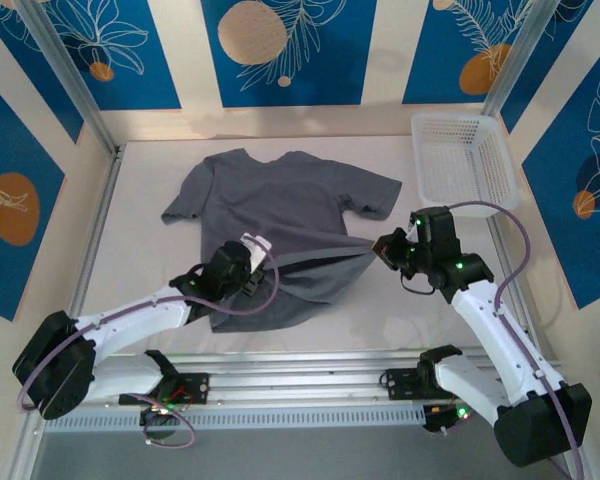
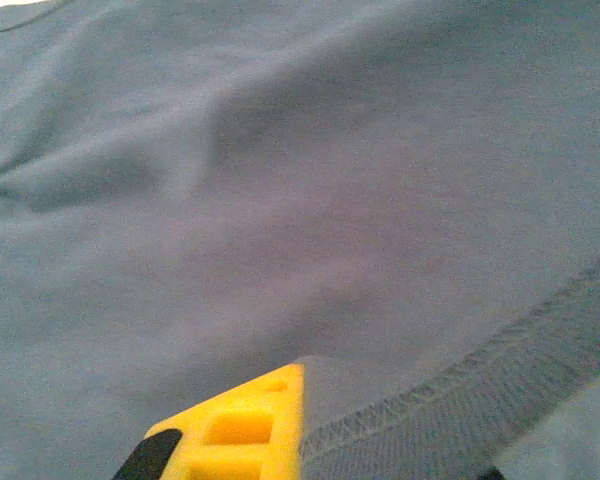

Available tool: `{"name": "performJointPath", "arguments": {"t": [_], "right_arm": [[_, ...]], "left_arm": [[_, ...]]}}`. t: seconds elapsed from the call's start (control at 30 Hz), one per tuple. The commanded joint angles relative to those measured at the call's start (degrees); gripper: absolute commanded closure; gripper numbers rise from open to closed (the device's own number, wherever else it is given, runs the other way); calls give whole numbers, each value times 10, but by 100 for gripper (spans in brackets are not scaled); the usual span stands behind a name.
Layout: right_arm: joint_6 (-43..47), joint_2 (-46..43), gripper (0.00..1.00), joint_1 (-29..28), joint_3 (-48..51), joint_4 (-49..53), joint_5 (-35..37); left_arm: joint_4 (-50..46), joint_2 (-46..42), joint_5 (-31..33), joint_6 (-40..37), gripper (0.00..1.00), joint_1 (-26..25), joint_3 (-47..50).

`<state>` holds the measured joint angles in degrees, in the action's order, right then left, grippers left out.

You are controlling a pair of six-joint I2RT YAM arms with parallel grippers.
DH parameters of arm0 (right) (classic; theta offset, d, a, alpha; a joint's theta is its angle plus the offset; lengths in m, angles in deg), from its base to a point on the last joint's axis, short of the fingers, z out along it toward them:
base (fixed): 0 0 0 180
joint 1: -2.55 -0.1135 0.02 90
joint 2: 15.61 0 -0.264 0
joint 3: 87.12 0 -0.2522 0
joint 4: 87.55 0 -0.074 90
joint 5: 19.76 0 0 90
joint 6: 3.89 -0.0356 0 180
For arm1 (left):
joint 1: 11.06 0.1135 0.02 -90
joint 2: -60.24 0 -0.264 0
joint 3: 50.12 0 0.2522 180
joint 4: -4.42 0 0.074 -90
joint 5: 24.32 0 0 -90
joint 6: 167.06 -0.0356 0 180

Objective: Fold the inside-out t-shirt

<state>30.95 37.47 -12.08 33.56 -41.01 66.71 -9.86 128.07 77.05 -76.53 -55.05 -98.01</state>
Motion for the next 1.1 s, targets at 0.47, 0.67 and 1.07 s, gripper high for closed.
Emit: {"name": "performJointPath", "arguments": {"t": [0.47, 0.67, 1.07], "right_arm": [[665, 69, 68, -392, 117, -527, 216], [998, 290, 100, -389, 152, -921, 349], [1247, 568, 100, -302, 52, -1105, 389]], "left_arm": [[-165, 32, -230, 129, 100, 1, -291], [-205, 63, -238, 143, 100, 2, -360], [-173, 49, -286, 280, 100, 9, -462]]}}
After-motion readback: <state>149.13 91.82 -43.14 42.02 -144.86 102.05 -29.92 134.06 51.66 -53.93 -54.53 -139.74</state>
